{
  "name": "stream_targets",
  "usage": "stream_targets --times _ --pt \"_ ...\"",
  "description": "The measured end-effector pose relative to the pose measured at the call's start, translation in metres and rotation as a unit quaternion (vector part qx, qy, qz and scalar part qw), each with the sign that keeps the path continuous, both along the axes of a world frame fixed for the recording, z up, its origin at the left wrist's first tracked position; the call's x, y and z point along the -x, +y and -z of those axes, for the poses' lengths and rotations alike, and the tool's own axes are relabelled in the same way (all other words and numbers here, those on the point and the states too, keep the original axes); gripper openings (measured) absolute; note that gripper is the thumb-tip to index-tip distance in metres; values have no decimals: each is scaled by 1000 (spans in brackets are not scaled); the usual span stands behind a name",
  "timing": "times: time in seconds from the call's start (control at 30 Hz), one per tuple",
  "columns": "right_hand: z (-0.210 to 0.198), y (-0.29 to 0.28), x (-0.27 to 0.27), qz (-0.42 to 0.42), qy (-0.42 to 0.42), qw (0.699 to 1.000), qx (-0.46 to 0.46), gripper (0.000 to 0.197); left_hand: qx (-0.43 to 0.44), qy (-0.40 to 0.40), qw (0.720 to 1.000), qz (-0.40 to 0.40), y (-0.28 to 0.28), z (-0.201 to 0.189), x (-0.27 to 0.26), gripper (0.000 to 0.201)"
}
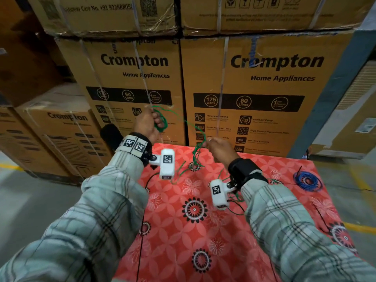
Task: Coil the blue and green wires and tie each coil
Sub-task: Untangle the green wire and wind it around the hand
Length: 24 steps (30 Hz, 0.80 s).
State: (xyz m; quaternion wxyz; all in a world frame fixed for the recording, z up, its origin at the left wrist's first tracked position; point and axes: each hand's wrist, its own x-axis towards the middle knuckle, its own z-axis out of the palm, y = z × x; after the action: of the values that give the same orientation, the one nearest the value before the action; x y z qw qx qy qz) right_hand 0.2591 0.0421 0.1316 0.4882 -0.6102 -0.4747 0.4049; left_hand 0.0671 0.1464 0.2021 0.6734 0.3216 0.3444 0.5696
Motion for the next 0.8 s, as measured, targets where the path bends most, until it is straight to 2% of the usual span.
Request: stream_targets --times 0.13,0.27,0.37,0.53,0.6,0.8 --pt "-24 -7 -10 -13 -97 991 -92 31 -15 68 995 68 -15 13 -22 34" --pt "-31 -10 -24 -80 -126 983 -103 32 -39 62 982 173 -26 8 -41 33" --pt "-40 -16 -32 -139 -169 969 -113 30 -60 94 962 250 -31 0 -50 33" --pt "-42 -19 -44 -164 -236 950 -121 34 -60 175 936 298 -38 -8 -65 31" --pt "-40 -19 -49 -156 -252 948 -115 26 -52 166 931 320 -37 -8 -69 32" --pt "-33 -21 -56 -143 -223 958 -109 24 -57 155 923 347 -37 -8 -79 33"
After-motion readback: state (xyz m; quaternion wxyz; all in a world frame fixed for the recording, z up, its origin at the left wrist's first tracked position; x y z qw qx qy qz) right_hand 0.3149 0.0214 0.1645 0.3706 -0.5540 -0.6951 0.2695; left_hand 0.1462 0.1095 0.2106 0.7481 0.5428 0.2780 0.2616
